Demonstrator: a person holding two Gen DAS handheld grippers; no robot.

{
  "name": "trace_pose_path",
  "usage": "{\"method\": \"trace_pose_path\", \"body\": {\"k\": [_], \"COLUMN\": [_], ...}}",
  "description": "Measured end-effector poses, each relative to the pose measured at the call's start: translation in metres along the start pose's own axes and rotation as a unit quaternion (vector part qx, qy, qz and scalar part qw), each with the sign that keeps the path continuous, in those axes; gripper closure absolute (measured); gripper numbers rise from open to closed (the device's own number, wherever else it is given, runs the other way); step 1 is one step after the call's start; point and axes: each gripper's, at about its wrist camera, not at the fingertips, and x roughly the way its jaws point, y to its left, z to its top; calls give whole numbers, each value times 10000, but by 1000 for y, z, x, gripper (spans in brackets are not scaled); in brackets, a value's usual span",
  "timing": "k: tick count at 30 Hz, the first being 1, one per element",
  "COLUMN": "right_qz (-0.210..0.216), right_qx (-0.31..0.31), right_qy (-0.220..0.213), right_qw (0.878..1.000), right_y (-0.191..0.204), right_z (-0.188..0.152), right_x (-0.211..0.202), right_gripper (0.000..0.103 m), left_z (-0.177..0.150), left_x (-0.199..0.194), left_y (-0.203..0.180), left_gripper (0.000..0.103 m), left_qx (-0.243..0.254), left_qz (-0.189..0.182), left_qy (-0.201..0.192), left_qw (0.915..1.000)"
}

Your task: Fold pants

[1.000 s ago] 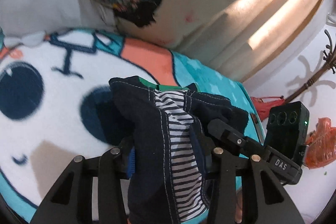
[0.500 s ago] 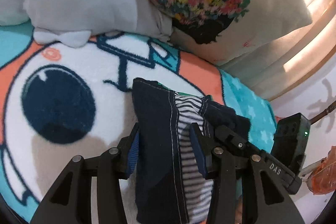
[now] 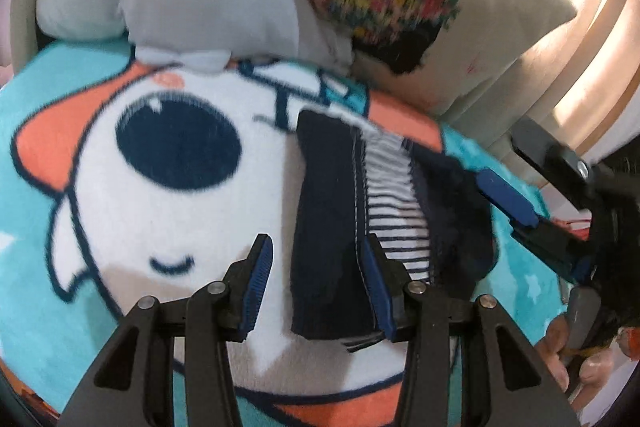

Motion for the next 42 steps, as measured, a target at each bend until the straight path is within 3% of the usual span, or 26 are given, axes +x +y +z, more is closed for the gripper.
{"method": "trace_pose_path", "body": {"k": [6,10,14,18,22,26,31,34,42], "right_qz": [-479,-325,-609,-851,-985,-1075,-1459,-1656,-2077], "right_qx": [244,296,-43,-31,-194,-408,-518,-533,-801], "right_qy": [358,120,-158,-35,-68,-333,-641,-701,-647], "right_qw": [9979,9990,9980,9964,9949,9928,9859,9823,9728], "right_y": [-33,-27,-13,-22,-15,-1,4,4,15], "right_z": [-7,-7,-20,-37,-36,-40,-64,-75,-92], "right_x": [36,19,1,4,-4,-29,-62,-73,-83], "right_gripper": [31,31,29,29,29,28,27,26,25], "left_z": [-6,-12,-24,-34,-36,-45,-64,-72,-83], "left_x": [3,-7,-12,-2,-27,-57,-92,-104,-126], "left_y": [-8,-13,-18,-18,-22,-32,-46,-54,-64], "left_gripper": [52,52,47,47,47,39,31,26,13], "left_qx": [202,250,331,390,527,731,1047,1202,1252], "left_qz": [55,112,316,424,427,668,1213,1448,1716], "left_qy": [-103,-223,-359,-175,-423,-866,-1531,-1731,-2038], "left_qw": [9997,9994,9983,9982,9968,9913,9751,9668,9557]}}
